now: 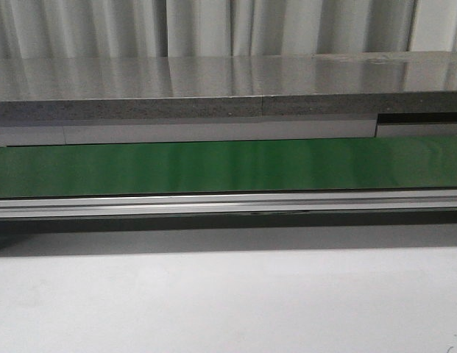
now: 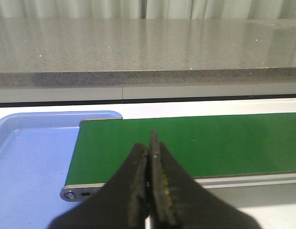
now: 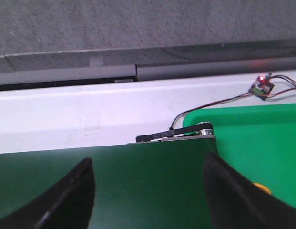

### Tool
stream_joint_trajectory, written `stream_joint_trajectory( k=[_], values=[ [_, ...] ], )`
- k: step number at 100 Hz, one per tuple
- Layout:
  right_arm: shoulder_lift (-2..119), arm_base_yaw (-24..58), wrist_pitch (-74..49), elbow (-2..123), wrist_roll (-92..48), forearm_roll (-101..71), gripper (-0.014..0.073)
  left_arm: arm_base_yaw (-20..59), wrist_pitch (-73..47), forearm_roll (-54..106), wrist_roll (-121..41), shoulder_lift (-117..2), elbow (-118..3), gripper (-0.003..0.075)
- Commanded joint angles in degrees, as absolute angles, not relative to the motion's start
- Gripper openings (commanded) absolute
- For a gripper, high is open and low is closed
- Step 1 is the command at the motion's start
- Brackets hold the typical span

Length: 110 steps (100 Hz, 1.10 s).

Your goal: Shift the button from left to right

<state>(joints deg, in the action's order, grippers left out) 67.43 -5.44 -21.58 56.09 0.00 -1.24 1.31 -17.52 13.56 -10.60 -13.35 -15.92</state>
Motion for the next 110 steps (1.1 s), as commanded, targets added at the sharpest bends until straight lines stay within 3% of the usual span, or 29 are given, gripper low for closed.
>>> stream_joint_trajectory(
  k=[1, 31, 75, 87, 106, 110],
  values=[
    [60.54, -4.22, -13.36, 52.31, 0.00, -1.30, 0.0489, 1.70, -12.71, 14.34, -10.35, -13.79, -17.68, -0.0021],
    [38.46, -3.29, 0.83, 31.05, 0.00, -1.18, 0.0489, 1.70, -12.71, 14.34, -10.35, -13.79, -17.68, -0.0021],
    [18.09, -3.29, -5.74, 18.53, 0.00, -2.45, 0.0477, 1.70, -12.71, 14.34, -10.35, -13.79, -17.68, -0.0021],
    [17.98, -3.34, -7.63, 18.43, 0.00, -2.45, 0.0340, 1.70, -12.71, 14.34, -10.35, -13.79, -17.68, -0.0021],
    [17.98, -3.34, -8.24, 18.43, 0.00, -2.45, -0.0069, 1.70, -12.71, 14.34, -10.35, -13.79, -17.68, -0.0021],
    [17.98, -3.34, -8.24, 18.43, 0.00, -2.53, -0.0064, 1.70, -12.71, 14.34, -10.35, -13.79, -17.68, -0.0021]
  ],
)
